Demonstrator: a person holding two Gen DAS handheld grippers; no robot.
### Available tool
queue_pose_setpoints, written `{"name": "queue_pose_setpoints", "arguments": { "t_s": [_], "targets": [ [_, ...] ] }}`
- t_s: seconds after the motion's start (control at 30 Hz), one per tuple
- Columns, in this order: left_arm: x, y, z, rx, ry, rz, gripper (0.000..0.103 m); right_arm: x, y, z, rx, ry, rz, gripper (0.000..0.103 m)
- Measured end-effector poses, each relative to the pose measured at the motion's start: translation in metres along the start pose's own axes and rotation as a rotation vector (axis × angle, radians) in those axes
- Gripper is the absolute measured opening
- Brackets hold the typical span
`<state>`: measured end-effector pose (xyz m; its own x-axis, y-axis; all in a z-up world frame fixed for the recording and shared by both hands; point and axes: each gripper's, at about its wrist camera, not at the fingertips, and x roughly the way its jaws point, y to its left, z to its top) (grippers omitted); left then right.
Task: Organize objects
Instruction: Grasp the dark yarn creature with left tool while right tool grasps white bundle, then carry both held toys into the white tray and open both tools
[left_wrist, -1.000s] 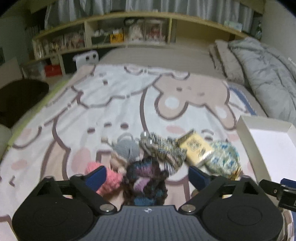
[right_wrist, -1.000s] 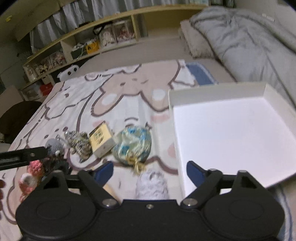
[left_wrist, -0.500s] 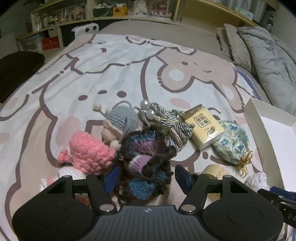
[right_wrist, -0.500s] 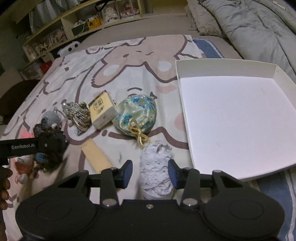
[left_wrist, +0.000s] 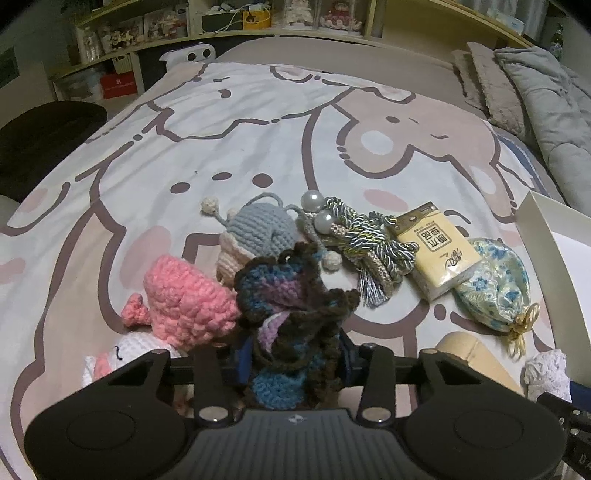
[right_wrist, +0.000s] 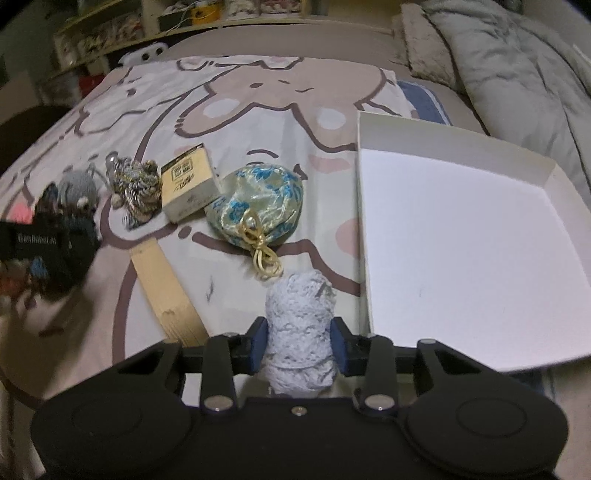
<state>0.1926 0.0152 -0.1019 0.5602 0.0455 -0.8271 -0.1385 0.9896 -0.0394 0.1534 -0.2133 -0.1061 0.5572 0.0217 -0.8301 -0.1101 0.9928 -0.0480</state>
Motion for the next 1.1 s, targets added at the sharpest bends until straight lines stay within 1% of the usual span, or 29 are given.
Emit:
{"name": "queue_pose_setpoints", "arguments": {
  "t_s": [0.13, 0.2, 0.4, 0.53, 0.67, 0.83, 1.1],
  "targets": [
    [-0.009, 0.000, 0.001, -0.013, -0.017, -0.016, 0.039, -0.005, -0.005, 0.002, 0.019, -0.015, 0.016, 0.031],
    [-0.017, 0.000, 0.003, -0.029, -0.034, -0.043, 0.038, -0.011, -0.006, 0.003, 0.025, -0.029, 0.027, 0.029],
    [-0.047, -0.007, 0.007, -0.041, -0.102, -0.129, 0.038, -0.037, -0.012, 0.011, 0.078, -0.112, 0.101, 0.028],
    [-0.066, -0.020, 0.013, -0.024, -0.132, -0.184, 0.038, -0.060, -0.017, 0.022, 0.095, -0.179, 0.140, 0.028],
    [-0.082, -0.042, 0.024, 0.022, -0.170, -0.220, 0.038, -0.073, -0.027, 0.033, 0.097, -0.213, 0.157, 0.029],
    [-0.081, -0.074, 0.038, 0.036, -0.174, -0.280, 0.038, -0.074, -0.055, 0.049, 0.103, -0.232, 0.126, 0.029],
    [-0.052, -0.134, 0.057, 0.065, -0.143, -0.349, 0.039, -0.060, -0.113, 0.070, 0.126, -0.234, 0.051, 0.029]
  ]
}}
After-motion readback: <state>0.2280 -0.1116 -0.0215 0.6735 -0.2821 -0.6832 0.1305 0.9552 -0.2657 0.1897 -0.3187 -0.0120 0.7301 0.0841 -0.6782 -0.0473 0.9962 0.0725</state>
